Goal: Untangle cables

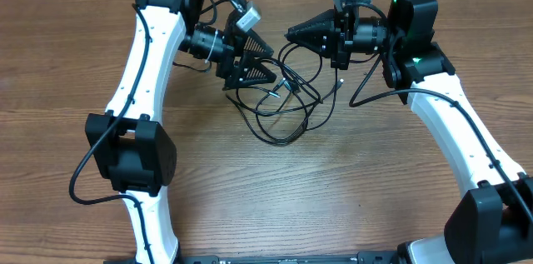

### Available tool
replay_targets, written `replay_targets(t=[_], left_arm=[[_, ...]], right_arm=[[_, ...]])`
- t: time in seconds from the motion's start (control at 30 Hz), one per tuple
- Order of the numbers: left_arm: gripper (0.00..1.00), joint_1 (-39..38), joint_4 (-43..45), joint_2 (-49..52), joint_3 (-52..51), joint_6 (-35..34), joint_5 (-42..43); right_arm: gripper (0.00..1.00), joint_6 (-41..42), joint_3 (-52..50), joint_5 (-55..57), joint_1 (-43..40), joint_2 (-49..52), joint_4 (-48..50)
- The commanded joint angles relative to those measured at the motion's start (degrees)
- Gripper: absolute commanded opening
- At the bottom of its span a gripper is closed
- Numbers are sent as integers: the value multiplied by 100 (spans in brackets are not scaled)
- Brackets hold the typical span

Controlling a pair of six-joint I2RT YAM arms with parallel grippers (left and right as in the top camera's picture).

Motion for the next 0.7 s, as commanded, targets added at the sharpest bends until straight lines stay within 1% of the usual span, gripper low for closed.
replay_targets(t=[0.0, 0.2, 0.27, 0.3, 0.33, 0.43, 0.47, 0.5, 0.53, 0.6, 0.67], left_arm=[[100, -160, 61, -2, 76, 76, 356], [98, -258, 291, -2, 76, 81, 380], [91, -264, 374, -2, 76, 79, 468], [81, -264, 437, -2, 76, 83, 592], [76, -264, 452, -2, 76, 90, 638], [43, -269, 507, -4, 76, 149, 791], [29, -275, 525, -4, 76, 146, 789], [25, -275, 525, -2, 76, 146, 789], [12, -275, 520, -2, 76, 142, 789], [6, -275, 516, -2, 76, 138, 789], [4, -275, 507, -4, 76, 138, 789]], right_arm=[[4, 50, 74, -7, 0, -26, 35], [4, 50, 72, -37, 0, -26, 11], [4, 50, 72, -48, -2, -26, 9], [4, 50, 72, -48, -2, -26, 9], [4, 50, 72, -48, -2, -26, 9], [4, 50, 72, -48, -2, -26, 11], [4, 48, 72, -48, -2, -26, 9], [4, 50, 72, -48, -2, -26, 9], [4, 50, 72, -48, -2, -26, 11], [4, 50, 72, -46, -2, -26, 11], [4, 48, 72, -46, -2, -26, 11]])
